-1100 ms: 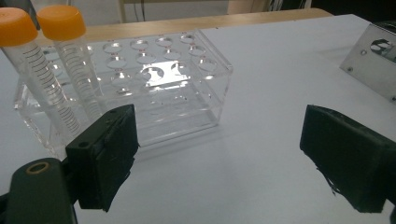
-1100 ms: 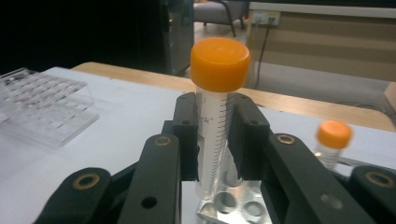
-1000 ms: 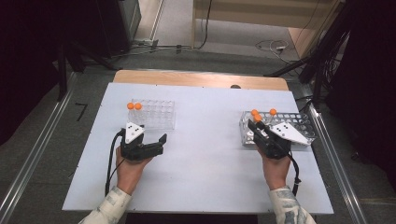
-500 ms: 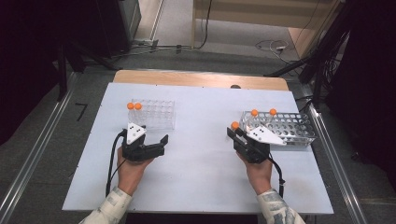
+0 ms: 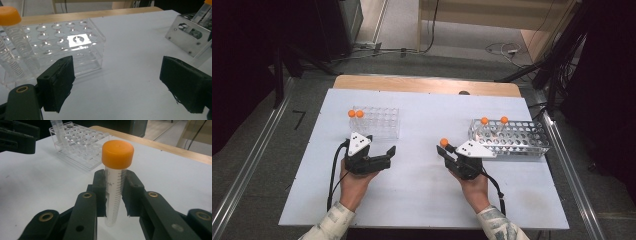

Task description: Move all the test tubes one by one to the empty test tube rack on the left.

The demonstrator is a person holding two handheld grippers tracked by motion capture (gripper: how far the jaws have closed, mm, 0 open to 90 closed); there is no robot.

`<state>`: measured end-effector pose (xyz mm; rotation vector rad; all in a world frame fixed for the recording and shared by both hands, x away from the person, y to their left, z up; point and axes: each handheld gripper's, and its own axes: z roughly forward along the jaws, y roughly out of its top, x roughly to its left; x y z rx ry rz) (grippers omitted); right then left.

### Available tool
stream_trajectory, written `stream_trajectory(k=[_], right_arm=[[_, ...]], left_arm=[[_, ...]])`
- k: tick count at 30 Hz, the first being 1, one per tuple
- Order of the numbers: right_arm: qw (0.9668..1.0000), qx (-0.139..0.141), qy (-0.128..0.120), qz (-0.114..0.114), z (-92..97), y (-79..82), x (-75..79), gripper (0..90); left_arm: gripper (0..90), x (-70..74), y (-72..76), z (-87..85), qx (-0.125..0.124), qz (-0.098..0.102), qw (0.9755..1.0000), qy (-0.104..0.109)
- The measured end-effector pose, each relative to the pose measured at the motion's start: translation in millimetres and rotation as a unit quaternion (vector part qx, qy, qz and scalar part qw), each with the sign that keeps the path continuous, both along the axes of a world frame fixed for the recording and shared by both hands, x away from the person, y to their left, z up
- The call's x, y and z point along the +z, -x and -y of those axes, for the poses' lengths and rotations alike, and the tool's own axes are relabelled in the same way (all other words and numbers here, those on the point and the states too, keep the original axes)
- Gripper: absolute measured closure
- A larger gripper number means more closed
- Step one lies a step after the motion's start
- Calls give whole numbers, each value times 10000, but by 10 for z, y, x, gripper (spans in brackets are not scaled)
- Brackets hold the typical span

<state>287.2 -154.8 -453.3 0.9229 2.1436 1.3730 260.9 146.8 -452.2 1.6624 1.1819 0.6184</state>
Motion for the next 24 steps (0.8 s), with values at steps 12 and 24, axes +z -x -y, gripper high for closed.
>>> stream_trajectory(k=[12,24], right_arm=[[9992,387,34,-35,-262,72,-27,719],[9960,859,216,-80,-548,156,-80,719]], left_arm=[[214,200,164,212,-688,206,9972,187],[426,227,220,328,-1253,234,9915,267]])
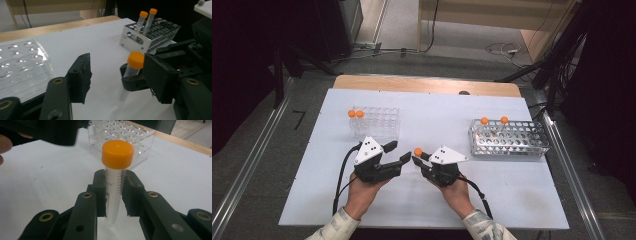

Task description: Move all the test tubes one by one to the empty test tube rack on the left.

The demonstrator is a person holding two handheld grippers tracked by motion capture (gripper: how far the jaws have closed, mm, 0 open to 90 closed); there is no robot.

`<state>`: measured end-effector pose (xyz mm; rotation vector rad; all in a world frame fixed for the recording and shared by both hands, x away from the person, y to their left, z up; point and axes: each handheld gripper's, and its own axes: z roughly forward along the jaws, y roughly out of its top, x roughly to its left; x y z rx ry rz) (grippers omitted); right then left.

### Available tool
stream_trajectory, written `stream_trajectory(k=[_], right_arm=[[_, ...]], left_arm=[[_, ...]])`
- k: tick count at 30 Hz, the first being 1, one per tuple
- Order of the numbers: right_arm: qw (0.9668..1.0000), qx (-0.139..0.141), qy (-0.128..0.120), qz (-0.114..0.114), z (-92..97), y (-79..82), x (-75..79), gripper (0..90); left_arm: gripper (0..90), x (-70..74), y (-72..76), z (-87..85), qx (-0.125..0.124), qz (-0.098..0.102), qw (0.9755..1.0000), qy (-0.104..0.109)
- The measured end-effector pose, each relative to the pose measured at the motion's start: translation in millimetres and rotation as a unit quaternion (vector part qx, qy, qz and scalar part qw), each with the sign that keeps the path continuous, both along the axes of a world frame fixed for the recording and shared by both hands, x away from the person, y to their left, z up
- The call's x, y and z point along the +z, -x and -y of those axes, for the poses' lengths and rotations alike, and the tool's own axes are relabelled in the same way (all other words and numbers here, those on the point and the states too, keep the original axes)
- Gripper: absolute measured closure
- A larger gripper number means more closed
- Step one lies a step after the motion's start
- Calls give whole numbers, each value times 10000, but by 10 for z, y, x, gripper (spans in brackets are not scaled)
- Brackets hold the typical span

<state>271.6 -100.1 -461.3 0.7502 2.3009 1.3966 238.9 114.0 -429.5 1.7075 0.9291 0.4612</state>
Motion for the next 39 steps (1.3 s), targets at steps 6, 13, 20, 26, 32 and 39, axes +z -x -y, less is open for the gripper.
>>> stream_trajectory(k=[6,13,20,26,32,39], right_arm=[[9997,162,114,108,-88,59,5,719],[9995,261,128,155,-122,102,22,719],[9995,277,68,141,-106,110,50,719],[9995,301,55,103,-117,120,52,719],[9995,303,63,103,-118,117,49,719],[9995,279,75,85,-122,112,36,710]], left_arm=[[431,1,18,58,-99,58,9999,-118],[479,-26,28,126,-213,82,9994,-268],[516,-30,37,153,-273,85,9992,-264],[649,-48,33,156,-353,64,9992,-198],[694,-57,15,143,-363,46,9991,-211],[702,-61,-1,128,-379,-18,9990,-233]])
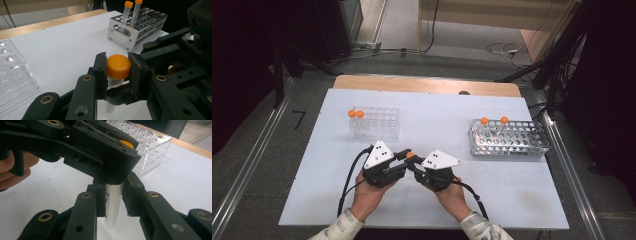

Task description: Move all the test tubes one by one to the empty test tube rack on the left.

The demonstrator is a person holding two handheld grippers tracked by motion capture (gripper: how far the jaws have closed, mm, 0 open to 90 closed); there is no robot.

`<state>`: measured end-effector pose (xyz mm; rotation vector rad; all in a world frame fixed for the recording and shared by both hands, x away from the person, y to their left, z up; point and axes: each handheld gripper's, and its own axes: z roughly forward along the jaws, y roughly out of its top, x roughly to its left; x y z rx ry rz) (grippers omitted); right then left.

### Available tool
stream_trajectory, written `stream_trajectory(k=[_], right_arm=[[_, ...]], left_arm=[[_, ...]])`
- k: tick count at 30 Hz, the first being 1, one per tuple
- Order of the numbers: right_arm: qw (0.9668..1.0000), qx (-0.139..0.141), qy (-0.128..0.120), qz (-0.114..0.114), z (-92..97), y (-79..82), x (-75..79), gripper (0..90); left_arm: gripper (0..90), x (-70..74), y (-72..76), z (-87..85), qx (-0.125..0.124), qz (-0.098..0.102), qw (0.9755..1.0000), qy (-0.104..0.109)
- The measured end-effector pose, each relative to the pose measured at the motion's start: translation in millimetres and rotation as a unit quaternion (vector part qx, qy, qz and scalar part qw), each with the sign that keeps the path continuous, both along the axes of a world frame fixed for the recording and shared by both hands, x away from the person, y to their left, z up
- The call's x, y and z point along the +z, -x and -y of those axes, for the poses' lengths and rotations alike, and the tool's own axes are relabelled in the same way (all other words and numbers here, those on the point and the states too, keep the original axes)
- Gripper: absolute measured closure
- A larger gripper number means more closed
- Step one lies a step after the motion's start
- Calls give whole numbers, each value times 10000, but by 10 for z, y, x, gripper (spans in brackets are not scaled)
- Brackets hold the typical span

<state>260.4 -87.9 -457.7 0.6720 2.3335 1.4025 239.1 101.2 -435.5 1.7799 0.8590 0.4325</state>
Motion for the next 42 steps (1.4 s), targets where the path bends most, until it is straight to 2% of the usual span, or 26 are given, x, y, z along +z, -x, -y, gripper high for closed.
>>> stream_trajectory(k=[2,4,5,9,12,21,25,29,34,42], right_arm=[[10000,26,3,-28,-4,3,-14,653],[9999,30,36,-105,-6,6,-18,495],[9999,36,56,-130,5,3,-17,459],[9997,-81,134,-172,75,-44,-17,346],[9993,-239,93,-255,165,-91,-22,289],[9974,-416,-12,-592,361,-116,-24,223],[9968,-543,100,-578,391,-148,-46,189],[9962,-637,71,-586,413,-175,-60,173],[9966,-595,75,-572,388,-146,-63,177],[9968,-594,60,-532,394,-129,-47,186]], left_arm=[[704,3,-3,-6,27,24,10000,16],[705,13,-9,-26,79,40,10000,28],[705,16,-17,-41,105,39,9999,43],[705,17,-73,-104,243,7,9997,26],[706,25,-119,-156,371,-8,9993,19],[706,80,-187,-279,569,-18,9984,29],[706,126,-201,-345,677,16,9977,82],[706,184,-239,-396,758,61,9971,87],[705,244,-310,-454,862,55,9962,48],[706,302,-410,-562,993,-31,9949,198]])
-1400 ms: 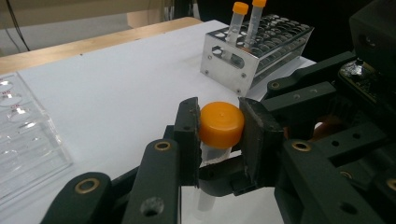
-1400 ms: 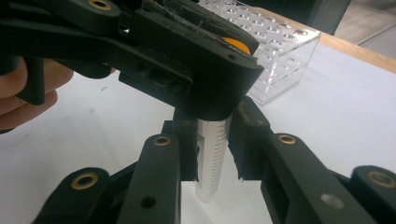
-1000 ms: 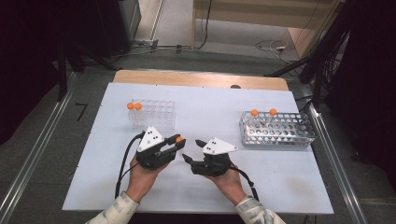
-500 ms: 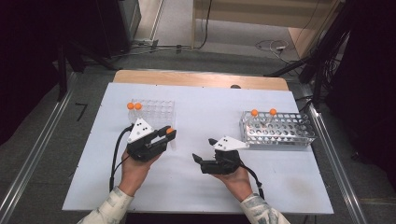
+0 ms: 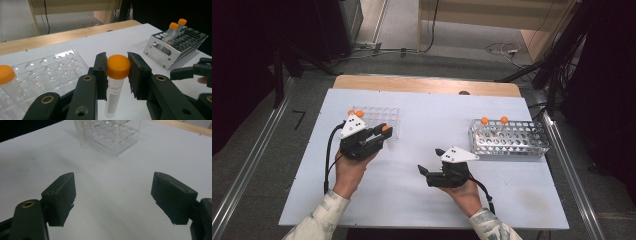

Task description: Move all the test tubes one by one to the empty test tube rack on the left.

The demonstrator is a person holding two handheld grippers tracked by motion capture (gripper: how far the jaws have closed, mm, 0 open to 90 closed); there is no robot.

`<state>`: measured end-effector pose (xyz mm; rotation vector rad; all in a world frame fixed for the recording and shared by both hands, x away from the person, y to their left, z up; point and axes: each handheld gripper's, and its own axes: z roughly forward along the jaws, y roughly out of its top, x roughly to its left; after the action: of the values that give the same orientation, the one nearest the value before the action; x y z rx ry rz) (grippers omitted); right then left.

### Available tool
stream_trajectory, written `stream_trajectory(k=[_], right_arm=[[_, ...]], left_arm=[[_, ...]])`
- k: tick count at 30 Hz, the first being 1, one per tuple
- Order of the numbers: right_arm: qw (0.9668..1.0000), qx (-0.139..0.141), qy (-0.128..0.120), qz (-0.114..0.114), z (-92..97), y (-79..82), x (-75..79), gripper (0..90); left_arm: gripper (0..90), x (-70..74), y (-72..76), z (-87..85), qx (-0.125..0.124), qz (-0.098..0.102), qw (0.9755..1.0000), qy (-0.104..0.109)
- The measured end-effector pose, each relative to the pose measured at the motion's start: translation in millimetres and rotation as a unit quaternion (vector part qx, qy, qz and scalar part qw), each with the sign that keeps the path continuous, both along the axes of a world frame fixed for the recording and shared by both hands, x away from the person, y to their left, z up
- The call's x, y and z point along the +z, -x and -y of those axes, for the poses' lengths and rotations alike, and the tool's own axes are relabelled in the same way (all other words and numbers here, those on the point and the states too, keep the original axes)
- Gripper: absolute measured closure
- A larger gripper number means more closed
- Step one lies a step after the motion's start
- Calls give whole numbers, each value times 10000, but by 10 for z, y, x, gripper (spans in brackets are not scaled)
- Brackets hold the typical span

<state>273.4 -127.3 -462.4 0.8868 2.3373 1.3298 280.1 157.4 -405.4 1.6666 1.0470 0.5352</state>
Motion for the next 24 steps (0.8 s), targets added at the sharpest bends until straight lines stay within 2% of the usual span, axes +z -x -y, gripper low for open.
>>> stream_trajectory(k=[5,13,18,21,24], right_arm=[[10000,8,-29,-10,-6,6,1,191],[10000,24,-15,-26,-16,15,-5,192],[10000,44,-16,-19,-22,18,-8,197],[10000,51,-15,-34,-24,18,-11,200],[10000,34,-18,-40,-24,14,-12,201]], left_arm=[[706,47,-54,-43,78,32,10000,5],[706,131,-167,-192,340,46,9994,-40],[706,182,-249,-271,543,116,9984,-66],[706,210,-305,-288,675,174,9974,-201],[706,241,-357,-326,791,209,9964,-228]])
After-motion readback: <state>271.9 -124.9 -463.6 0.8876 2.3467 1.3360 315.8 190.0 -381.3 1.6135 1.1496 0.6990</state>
